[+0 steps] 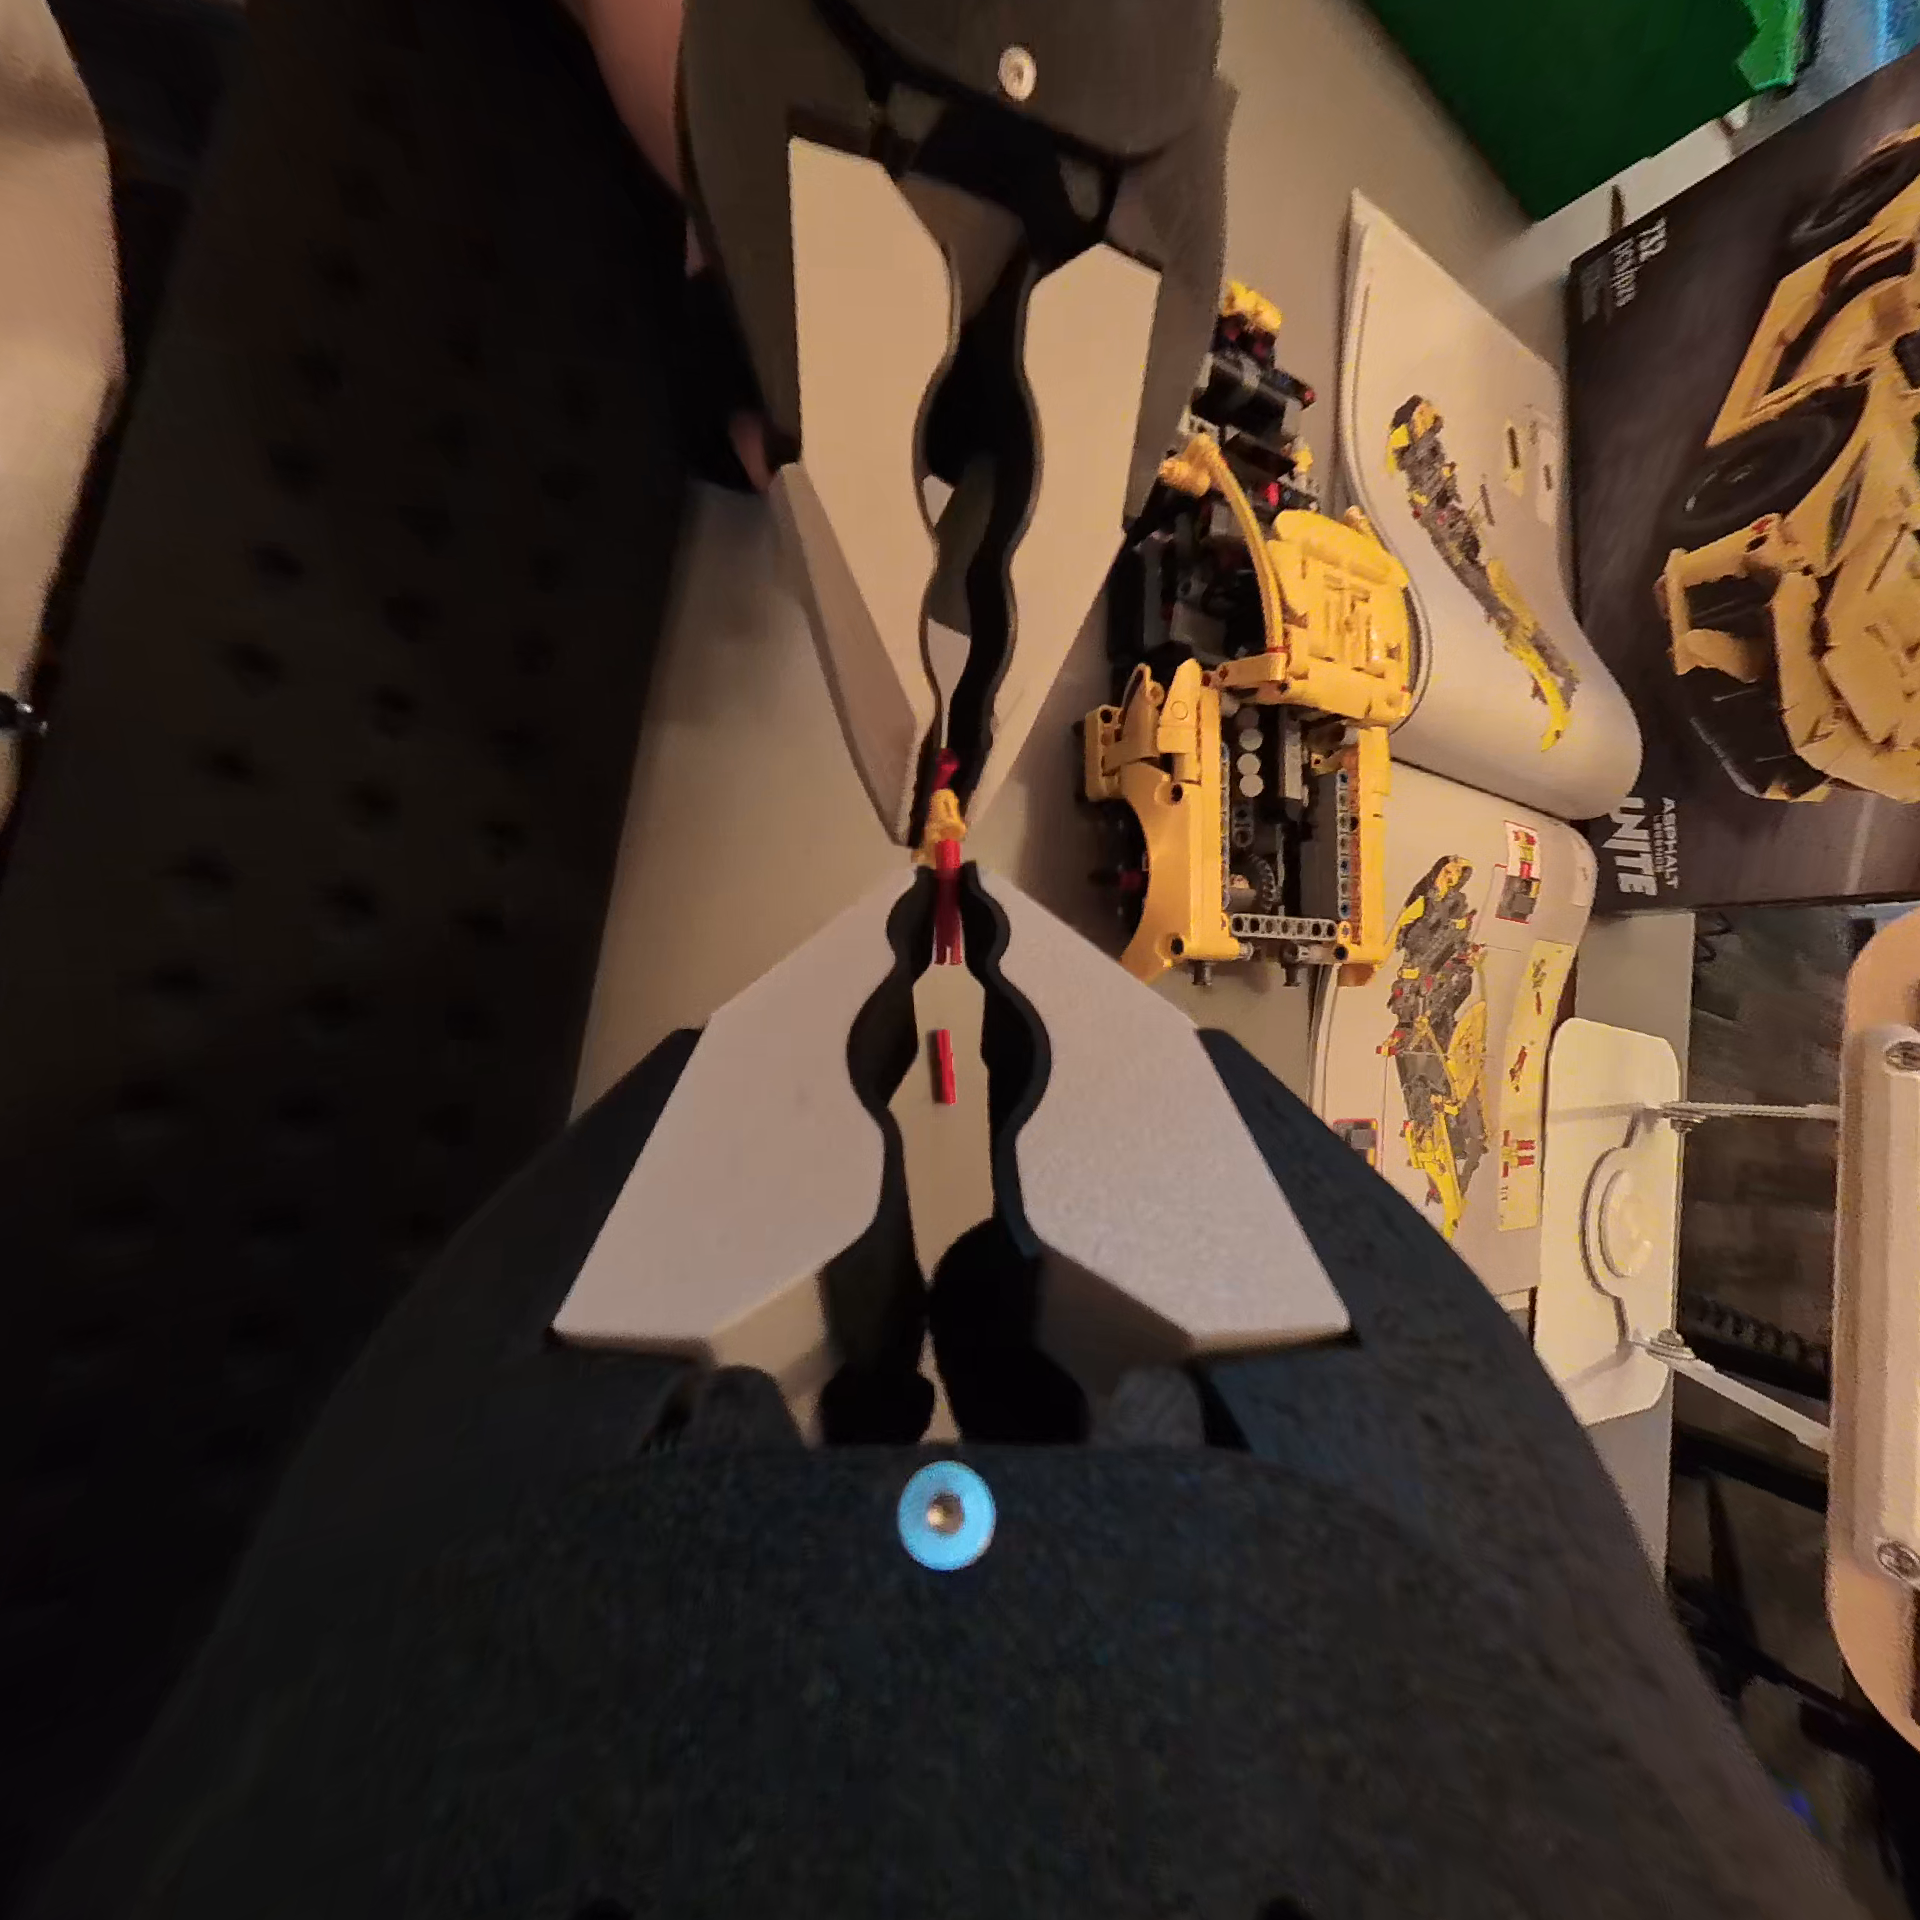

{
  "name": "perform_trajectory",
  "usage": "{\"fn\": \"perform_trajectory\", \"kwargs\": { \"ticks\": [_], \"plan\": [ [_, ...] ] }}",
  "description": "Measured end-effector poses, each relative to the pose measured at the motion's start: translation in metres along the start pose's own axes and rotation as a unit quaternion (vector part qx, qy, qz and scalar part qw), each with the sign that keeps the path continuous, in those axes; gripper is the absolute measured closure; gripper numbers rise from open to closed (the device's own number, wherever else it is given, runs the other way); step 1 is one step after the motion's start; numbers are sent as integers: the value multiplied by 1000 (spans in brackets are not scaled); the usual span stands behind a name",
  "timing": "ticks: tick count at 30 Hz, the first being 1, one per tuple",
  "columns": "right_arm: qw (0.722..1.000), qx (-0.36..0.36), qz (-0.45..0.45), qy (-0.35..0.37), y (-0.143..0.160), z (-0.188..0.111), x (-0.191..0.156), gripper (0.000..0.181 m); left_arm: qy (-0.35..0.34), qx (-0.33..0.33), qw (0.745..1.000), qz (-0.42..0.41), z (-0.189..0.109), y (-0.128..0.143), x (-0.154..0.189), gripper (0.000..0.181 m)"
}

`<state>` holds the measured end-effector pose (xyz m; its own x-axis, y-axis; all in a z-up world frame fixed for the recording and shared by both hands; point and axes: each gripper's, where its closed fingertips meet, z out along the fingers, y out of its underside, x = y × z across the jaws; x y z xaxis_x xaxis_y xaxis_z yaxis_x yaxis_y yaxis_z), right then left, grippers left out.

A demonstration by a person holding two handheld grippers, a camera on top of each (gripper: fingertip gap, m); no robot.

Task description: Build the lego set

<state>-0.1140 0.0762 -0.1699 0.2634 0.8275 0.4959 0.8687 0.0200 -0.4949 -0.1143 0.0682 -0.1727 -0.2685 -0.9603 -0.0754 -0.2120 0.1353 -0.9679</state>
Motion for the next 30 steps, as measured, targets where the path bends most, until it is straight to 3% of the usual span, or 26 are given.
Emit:
{"fn": "perform_trajectory", "kwargs": {
  "ticks": [21, 24, 30],
  "plan": [
    [988, -102, -118, 6, 12, 15, -10, 178, -3, -70, 998, 0, 8, 23, 0, 175],
    [982, -130, -134, 5, 16, 17, -12, 178, -19, -89, 995, 32, 10, 28, -1, 175],
    [995, -80, -47, -43, 16, 21, -17, 179, -53, -110, 986, 115, 12, 31, 0, 175]
  ]
}}
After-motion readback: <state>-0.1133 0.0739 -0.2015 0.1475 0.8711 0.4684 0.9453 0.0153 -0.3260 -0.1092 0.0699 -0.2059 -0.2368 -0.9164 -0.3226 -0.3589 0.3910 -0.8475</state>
